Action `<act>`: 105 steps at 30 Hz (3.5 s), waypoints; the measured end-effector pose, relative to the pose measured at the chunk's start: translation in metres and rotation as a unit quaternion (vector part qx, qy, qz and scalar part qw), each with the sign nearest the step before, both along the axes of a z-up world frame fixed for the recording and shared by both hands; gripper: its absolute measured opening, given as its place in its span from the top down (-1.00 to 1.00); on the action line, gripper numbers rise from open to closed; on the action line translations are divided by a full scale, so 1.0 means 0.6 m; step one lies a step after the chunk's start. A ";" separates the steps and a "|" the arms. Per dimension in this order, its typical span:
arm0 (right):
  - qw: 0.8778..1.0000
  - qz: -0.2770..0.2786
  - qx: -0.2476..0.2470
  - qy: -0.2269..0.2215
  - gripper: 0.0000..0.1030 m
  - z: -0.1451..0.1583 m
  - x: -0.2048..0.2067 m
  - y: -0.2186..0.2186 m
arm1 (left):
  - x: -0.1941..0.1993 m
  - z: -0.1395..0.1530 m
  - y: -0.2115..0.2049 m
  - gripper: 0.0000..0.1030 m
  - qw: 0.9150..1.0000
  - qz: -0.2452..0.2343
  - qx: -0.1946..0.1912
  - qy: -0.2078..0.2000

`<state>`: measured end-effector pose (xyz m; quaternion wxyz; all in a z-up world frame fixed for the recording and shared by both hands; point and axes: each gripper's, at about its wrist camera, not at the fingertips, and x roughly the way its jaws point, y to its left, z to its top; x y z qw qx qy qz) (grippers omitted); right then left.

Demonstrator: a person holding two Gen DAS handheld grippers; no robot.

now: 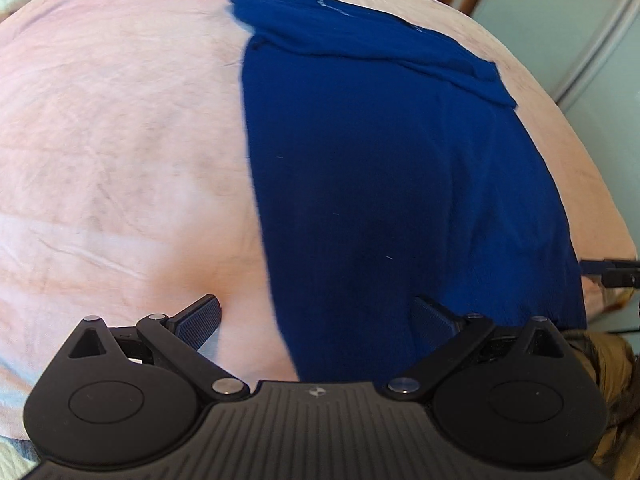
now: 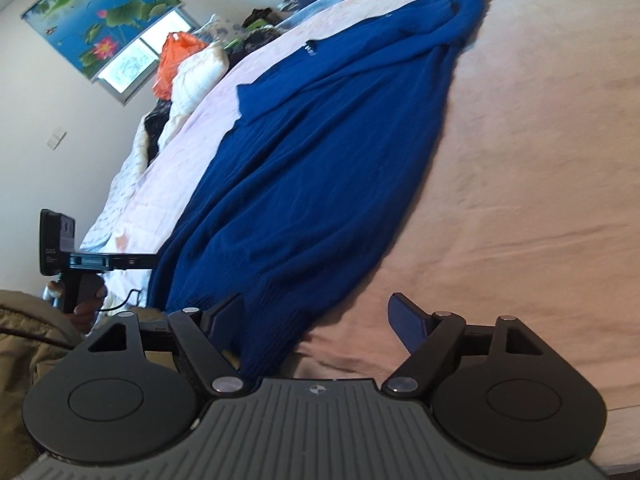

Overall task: Fold small clothes
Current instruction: 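Grasp the blue sweater's hem with the left gripper while the right gripper grasps beside it, then lift the hem with both grippers and carry it over the sweater body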

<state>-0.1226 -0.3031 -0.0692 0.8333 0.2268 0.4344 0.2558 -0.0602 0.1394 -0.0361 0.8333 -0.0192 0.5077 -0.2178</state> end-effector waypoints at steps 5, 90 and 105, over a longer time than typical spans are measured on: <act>0.998 0.049 0.033 0.004 -0.46 -0.005 0.014 0.044 | -0.019 -0.001 -0.048 -0.98 0.998 -0.049 -0.025 0.001; 0.985 -0.049 0.069 -0.151 0.77 0.127 0.066 -0.006 | 0.026 0.060 -0.058 0.20 0.995 0.004 -0.096 0.026; 0.987 -0.034 0.074 -0.137 0.76 0.110 0.063 0.010 | 0.022 -0.011 -0.129 0.81 0.977 -0.051 -0.149 0.146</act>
